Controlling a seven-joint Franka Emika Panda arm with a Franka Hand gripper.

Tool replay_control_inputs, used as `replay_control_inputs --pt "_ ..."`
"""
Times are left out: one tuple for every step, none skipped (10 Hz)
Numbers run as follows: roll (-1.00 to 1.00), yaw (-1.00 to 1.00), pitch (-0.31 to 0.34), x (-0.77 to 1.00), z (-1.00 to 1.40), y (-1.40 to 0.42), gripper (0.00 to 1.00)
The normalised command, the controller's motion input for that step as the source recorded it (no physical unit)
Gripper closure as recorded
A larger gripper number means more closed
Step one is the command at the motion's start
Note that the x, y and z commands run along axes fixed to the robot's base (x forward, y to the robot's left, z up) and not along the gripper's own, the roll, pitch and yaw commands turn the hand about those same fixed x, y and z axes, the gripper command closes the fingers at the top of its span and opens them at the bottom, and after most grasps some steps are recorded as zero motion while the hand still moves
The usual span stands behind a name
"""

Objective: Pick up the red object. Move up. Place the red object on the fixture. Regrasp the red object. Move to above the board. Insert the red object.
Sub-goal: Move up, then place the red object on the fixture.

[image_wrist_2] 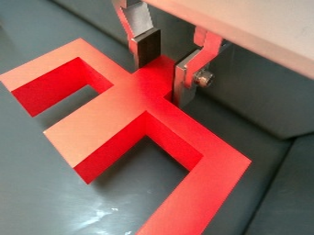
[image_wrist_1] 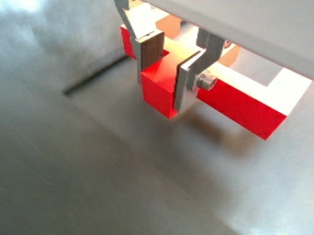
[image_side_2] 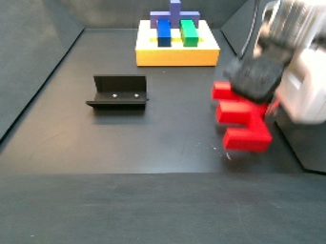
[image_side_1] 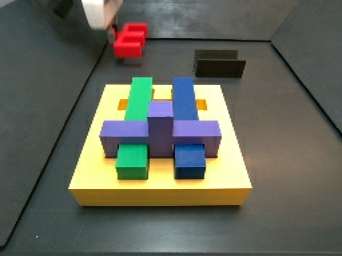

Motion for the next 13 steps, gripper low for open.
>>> replay_control_inputs --pt "0.06 -0.04 0.066 -0.16 0.32 -0.01 1.0" --pt "0.0 0.0 0.006 0.02 0.0 0.0 1.0" --pt "-0.2 0.0 0.023 0.51 0.0 0.0 1.0" --pt "-0.31 0.06 0.174 0.86 0.0 -0.06 1.0" --pt "-0.28 0.21 0.151 0.91 0.0 -0.17 1.0" --pt "-0.25 0.24 0.0 0.79 -0.06 -0.25 1.0" --pt "-0.2 0.36 -0.023 0.7 -0.12 -0.25 1.0" --pt "-0.14 0.4 -0.034 0.66 -0.1 -0.25 1.0" --pt "-0.16 0.39 -0.037 0.67 -0.09 -0.26 1.0" --pt "-0.16 0.37 -0.043 0.69 -0.09 -0.27 1.0" --pt "-0.1 0.34 0.0 0.77 -0.07 -0.24 1.0" --pt "-0.06 0.34 0.0 0.75 -0.02 -0.26 1.0" --pt "-0.03 0.35 0.0 0.73 0.0 -0.27 1.0"
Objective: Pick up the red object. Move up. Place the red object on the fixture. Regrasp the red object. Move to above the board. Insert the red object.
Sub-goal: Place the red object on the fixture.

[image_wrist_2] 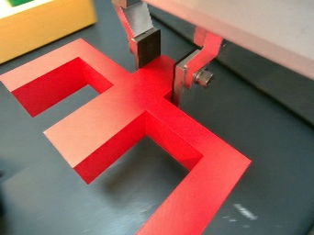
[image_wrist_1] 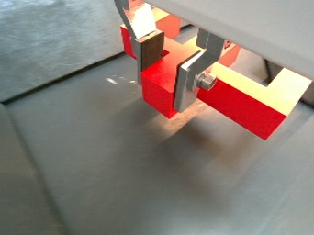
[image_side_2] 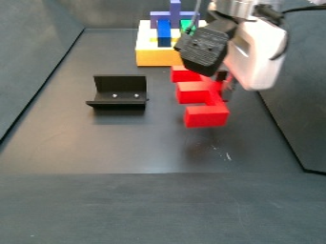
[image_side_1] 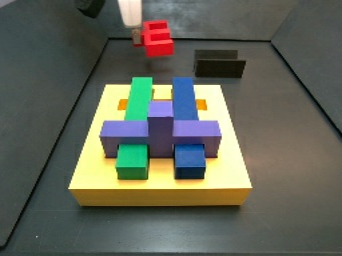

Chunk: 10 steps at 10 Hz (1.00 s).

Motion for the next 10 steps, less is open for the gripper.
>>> replay_control_inputs --pt "0.0 0.34 0.0 0.77 0.0 -0.28 1.0" --pt "0.0 0.29 0.0 0.83 0.0 -0.27 1.0" --pt "0.0 0.25 0.0 0.88 0.0 -0.26 1.0" --pt "0.0 0.28 0.0 0.85 0.01 -0.26 1.0" --pt "0.0 0.37 0.0 0.74 0.05 -0.24 1.0" --pt "0.0 0.42 0.0 0.67 0.07 -0.25 1.0" --pt "0.0 0.49 0.0 0.6 0.09 -0.26 1.0" --pt "0.0 0.57 0.0 0.49 0.11 -0.29 1.0" --pt "0.0 0.6 0.0 0.46 0.13 -0.3 1.0" --pt "0.0 0.55 0.0 0.51 0.11 -0.27 1.0"
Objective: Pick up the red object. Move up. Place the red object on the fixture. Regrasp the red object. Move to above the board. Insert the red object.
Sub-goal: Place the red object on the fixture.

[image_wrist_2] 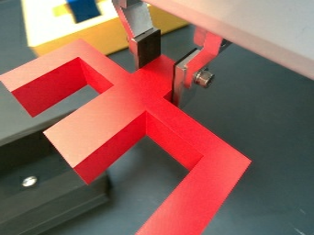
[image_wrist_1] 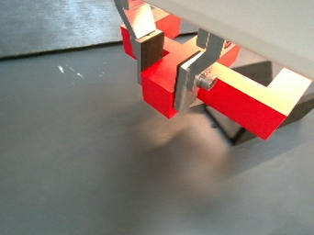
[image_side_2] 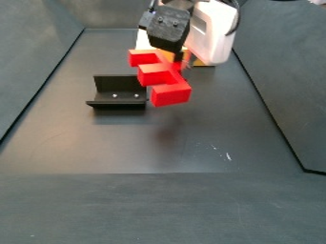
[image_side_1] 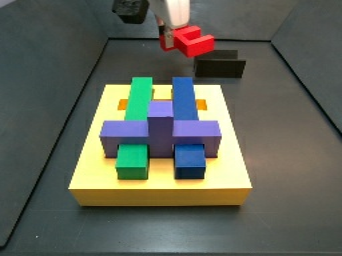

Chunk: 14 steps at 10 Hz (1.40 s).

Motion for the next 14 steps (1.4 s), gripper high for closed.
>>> replay_control_inputs --pt "-0.18 0.48 0.071 0.56 0.12 -0.22 1.0" --pt "-0.27 0.48 0.083 0.51 0.14 -0.19 1.0" --pt "-0.3 0.49 0.086 0.48 0.15 -0.18 1.0" --pt "-0.42 0.36 0.166 0.57 0.16 -0.12 1.0" --pt "-0.56 0.24 0.263 0.62 0.22 -0.05 1.0" --pt "-0.73 0.16 0.309 0.61 0.31 0.0 1.0" --pt "-0.85 0.13 0.331 0.56 0.35 0.0 1.0" --pt "-0.95 0.14 0.206 0.48 0.39 0.0 1.0" --pt "-0.98 0.2 0.197 0.41 0.35 0.0 1.0" --pt "-0.97 0.25 0.2 0.36 0.35 0.0 1.0" --pt "-0.93 0.28 0.163 0.35 0.34 0.0 1.0" --pt "-0.88 0.32 0.131 0.33 0.28 0.0 1.0" --pt "-0.82 0.34 0.103 0.34 0.19 0.0 1.0" --pt "-0.79 0.33 0.094 0.37 0.09 0.0 1.0"
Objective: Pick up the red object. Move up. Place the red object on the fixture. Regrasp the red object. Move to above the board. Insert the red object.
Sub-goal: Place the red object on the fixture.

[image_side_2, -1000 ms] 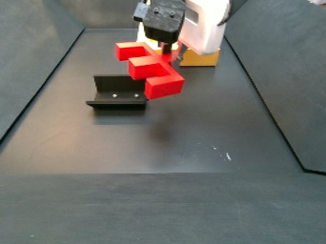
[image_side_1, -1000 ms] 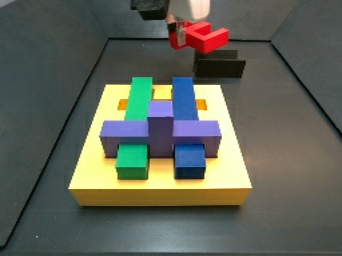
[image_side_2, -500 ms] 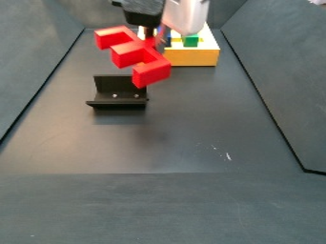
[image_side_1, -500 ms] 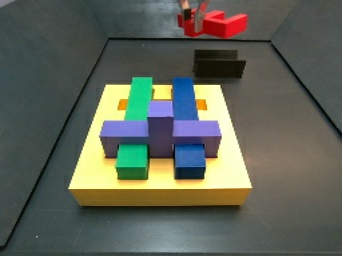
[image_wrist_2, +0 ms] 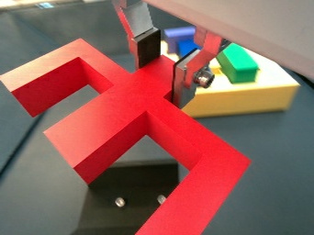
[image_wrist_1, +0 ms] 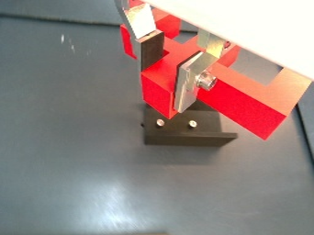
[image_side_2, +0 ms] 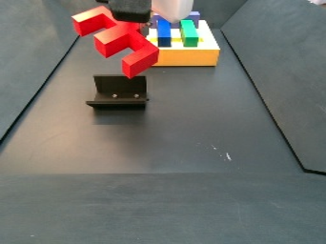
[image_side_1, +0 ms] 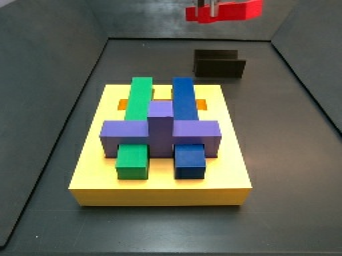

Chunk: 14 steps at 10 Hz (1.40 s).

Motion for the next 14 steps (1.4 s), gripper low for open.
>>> replay_control_inputs --pt "-0.76 0.37 0.111 0.34 0.06 0.0 1.0" --pt "-0.73 0.38 0.12 0.34 0.05 0.01 1.0" --pt "-0.69 0.31 0.163 0.42 0.01 0.06 1.0" --pt "-0.62 0.28 0.257 0.46 0.0 0.09 1.0" --pt "-0.57 0.28 0.317 0.45 0.0 0.09 1.0" --pt "-0.51 0.25 0.446 0.45 0.0 0.12 1.0" --pt "-0.46 0.24 0.523 0.45 0.0 0.12 1.0" --pt "-0.43 0.27 0.583 0.39 -0.03 0.12 1.0" --pt "-0.39 0.3 0.611 0.34 -0.06 0.11 1.0" --pt "-0.27 0.38 0.643 0.24 -0.09 0.05 1.0" --pt "-0.01 0.53 0.586 0.13 -0.16 0.0 1.0" --pt "0.0 0.5 0.54 0.07 -0.21 -0.03 1.0" --pt "0.0 0.52 0.469 0.0 -0.25 -0.07 1.0" --pt "-0.03 0.54 0.349 -0.09 -0.22 0.0 1.0"
